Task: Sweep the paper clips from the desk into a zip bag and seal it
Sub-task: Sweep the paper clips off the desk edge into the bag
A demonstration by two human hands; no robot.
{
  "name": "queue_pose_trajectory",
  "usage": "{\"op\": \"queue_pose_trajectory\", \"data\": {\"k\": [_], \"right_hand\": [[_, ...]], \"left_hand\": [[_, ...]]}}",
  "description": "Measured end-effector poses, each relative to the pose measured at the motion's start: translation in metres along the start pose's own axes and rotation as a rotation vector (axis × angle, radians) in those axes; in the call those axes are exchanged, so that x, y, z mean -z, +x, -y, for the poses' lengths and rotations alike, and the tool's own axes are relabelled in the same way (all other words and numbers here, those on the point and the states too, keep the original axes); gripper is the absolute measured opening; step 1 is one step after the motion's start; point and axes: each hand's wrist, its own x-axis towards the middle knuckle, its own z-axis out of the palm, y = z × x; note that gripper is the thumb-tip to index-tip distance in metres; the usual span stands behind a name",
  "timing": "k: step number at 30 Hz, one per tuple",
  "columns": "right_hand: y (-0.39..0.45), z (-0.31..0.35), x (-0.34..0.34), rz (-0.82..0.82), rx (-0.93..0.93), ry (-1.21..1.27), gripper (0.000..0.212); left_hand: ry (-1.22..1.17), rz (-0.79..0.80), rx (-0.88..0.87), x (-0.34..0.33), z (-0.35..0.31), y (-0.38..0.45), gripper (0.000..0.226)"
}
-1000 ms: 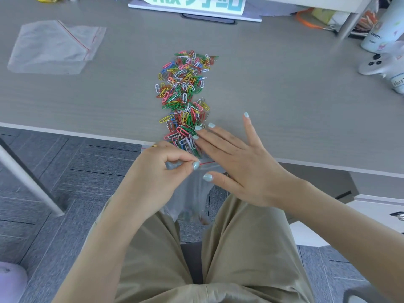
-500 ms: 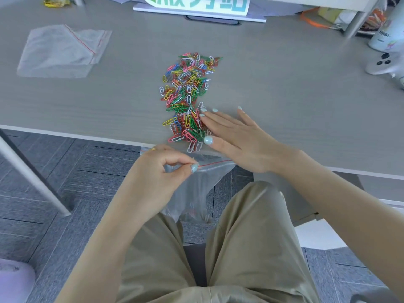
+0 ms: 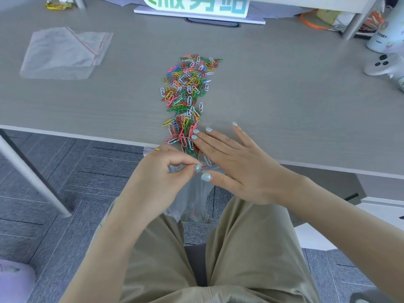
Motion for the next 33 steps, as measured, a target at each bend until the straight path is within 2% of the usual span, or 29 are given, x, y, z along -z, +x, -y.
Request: {"op": "queue_pose_trajectory", "data": {"k": [4,11,15,19,21,23,26,33], "right_hand": [[0.002,0.002,-0.007,-0.057,0.003,-0.036,0.083],[0.0,0.0,-0.009,-0.087,0.053,-0.046,0.078],[0.003,-0.005,-0.003,-0.164,0.094,0.155,0.067],[0.038,-0.017,0.007,-0.355,0.044,0.478,0.045],[0.063,-0.019,0.011,-0.331,0.016,0.627,0.04],[0.083,-0.017,0.011,-0.253,0.024,0.674,0.04],[0.091,-0.015,0.006,-0.143,0.051,0.621,0.039],[0.058,-0.022,0.002,-0.111,0.129,0.593,0.043]], "left_hand": [[-0.006,0.004,-0.004,0.0,0.002,0.0,0.017],[-0.019,-0.008,-0.01,0.002,0.003,0.001,0.018],[-0.021,-0.008,-0.008,0.005,0.003,0.001,0.018],[-0.037,-0.007,0.013,0.008,0.004,-0.001,0.014],[-0.036,0.0,0.02,0.007,0.004,-0.001,0.012],[-0.041,-0.001,0.022,0.008,0.004,0.0,0.012],[-0.047,-0.011,0.016,0.009,0.004,0.0,0.013],[-0.03,0.002,0.002,0.008,0.002,0.002,0.015]]}}
